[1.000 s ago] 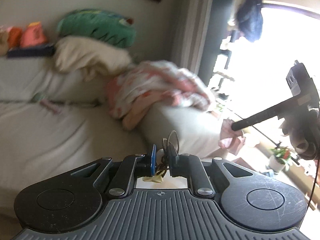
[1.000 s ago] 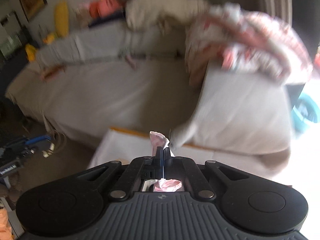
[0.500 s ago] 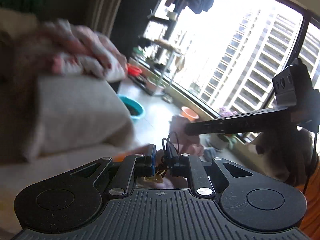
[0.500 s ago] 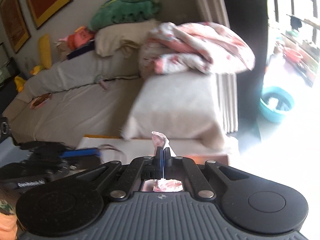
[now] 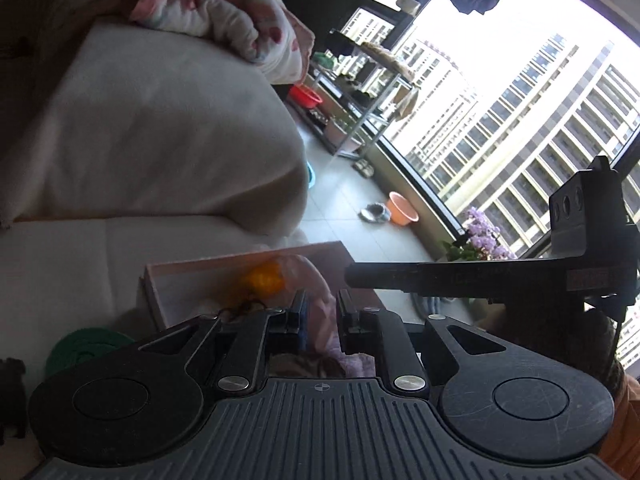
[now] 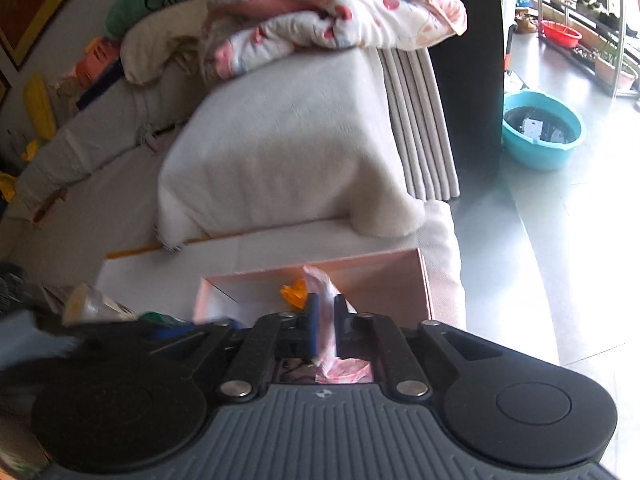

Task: Organize soft objects
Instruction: 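Open both tools to drop the cable and bag into the box, then move the open left tool down to the black claw hair clip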

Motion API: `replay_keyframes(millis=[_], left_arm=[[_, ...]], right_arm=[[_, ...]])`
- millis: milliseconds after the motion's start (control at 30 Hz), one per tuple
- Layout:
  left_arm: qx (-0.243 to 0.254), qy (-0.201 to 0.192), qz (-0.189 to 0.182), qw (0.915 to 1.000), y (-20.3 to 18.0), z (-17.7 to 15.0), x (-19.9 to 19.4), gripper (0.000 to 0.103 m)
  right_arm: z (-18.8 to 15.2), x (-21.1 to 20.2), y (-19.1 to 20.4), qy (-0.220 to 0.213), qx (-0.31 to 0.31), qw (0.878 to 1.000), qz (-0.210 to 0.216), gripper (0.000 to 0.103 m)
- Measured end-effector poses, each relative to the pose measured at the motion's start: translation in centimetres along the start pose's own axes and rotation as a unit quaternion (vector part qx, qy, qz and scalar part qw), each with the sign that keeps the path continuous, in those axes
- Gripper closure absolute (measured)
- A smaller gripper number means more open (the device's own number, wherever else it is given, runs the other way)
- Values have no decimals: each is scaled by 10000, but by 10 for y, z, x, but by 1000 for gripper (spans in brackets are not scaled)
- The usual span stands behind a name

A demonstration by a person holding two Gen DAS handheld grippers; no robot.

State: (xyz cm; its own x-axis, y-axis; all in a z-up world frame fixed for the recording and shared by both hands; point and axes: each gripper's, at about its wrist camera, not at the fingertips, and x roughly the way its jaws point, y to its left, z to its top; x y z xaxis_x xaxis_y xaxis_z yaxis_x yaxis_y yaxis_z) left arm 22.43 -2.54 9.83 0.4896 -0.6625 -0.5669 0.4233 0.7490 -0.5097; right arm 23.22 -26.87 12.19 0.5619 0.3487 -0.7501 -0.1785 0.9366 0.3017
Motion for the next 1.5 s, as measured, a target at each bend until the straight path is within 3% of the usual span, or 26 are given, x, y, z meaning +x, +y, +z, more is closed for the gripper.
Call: replay_keyframes(millis=[100,167,267,400,467,567,733,867,967,1033,1100,1300,1500], left_arm=[[-12,-36,257,9997,2,-6,-33,87],[-172,-77,422,9989,12,-11,-56,87],[-560,-711,638,9939,38,-24,-104,87],[-644,-1552,1881,9677,66,-48,-161,87],[-507,-1628,2421,9551,76,-60,-178,87],[-384,-1433,2773,9492,81,-82,-186,87],[-248,-1228,2638,9564,83,-106,-180,87],[-326,-1233,2618,9567,90,-129,-185,87],[-319,-1191,2546,9592,97,-140,-183,87],[-384,-1123,2414,9632,103,-148,-183,87],[-442,-1034,2284,9671,108,-156,-182,87],[-430,-813,1979,9759,114,-175,-177,87],[-115,-754,1898,9789,109,-184,-176,87]], right_arm=[[-5,-9,4,-278,-145,9995,-79,69],[-7,-20,9,-493,-260,9984,-130,67],[-11,-35,28,-793,-617,9946,-248,65],[-27,-51,71,-1204,-1310,9837,-247,53],[-38,-53,95,-1321,-1593,9782,-158,50],[-56,-49,132,-1214,-1971,9726,206,50],[-92,-32,191,-1018,-2524,9606,562,50],[-110,-6,228,-803,-2940,9510,515,50],[-120,15,253,-659,-3414,9373,246,59],[-114,32,267,-527,-3466,9365,-104,73],[-103,50,278,-383,-3516,9345,-409,95],[-54,112,296,175,-3366,9395,-618,98],[-58,158,303,504,-3818,9178,-962,101]])
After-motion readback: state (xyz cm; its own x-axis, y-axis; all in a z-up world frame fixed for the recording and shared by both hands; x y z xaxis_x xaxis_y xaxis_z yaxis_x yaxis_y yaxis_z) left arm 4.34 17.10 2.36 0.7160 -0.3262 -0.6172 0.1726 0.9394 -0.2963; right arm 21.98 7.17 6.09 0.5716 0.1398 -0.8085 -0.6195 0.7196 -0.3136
